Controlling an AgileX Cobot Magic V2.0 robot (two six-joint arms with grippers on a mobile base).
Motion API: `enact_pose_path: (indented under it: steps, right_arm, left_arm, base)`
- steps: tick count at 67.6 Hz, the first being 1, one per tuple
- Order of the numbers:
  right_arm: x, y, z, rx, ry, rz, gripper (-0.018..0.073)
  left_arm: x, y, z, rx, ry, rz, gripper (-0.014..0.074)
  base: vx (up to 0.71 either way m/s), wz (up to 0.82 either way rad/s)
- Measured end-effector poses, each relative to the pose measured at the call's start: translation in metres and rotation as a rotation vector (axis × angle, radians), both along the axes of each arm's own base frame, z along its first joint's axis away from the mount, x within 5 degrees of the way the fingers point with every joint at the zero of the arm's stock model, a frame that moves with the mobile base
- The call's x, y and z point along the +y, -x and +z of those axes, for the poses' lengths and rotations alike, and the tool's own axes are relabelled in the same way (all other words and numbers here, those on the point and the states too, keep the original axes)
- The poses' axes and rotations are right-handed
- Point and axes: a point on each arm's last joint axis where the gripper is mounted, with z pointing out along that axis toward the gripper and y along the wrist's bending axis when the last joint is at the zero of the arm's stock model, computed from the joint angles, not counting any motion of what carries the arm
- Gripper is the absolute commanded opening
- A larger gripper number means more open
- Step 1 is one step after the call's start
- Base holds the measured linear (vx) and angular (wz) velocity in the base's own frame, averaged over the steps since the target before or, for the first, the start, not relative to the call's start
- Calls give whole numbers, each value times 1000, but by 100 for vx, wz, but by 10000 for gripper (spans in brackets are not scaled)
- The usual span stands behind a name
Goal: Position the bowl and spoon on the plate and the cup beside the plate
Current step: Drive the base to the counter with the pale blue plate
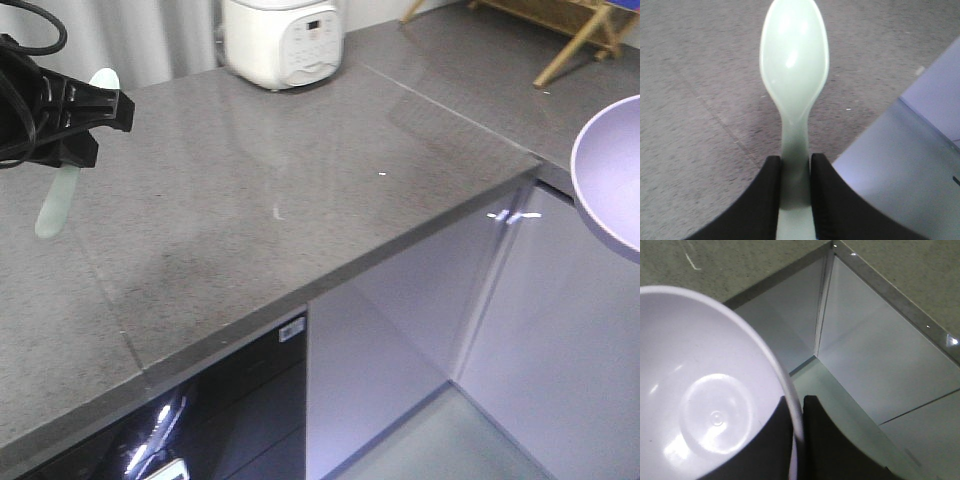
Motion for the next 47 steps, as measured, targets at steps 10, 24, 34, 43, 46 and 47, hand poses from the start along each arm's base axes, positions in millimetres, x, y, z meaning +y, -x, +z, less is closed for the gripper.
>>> enact_pose_path:
  steps: [10, 24, 34, 43, 46, 47]
  right_arm:
    - [0, 0, 0, 0, 0, 0, -6]
    - [0, 0, 0, 0, 0, 0, -6]
    - [0, 0, 0, 0, 0, 0, -6]
    - [0, 0, 0, 0, 0, 0, -6]
    - [0, 0, 0, 0, 0, 0, -6]
    - [0, 0, 0, 0, 0, 0, -6]
  left_arm:
    - [0, 0, 0, 0, 0, 0, 0]
    - [0, 0, 0, 0, 0, 0, 0]
    - [0, 0, 0, 0, 0, 0, 0]
    - [0, 0, 0, 0, 0, 0, 0]
    - [0, 0, 0, 0, 0, 0, 0]
    - [0, 0, 0, 0, 0, 0, 0]
  base:
    - [-5, -43]
    - [-2, -45]
    - [0, -47]
    - [2, -47]
    - [4, -47]
    - [4, -46]
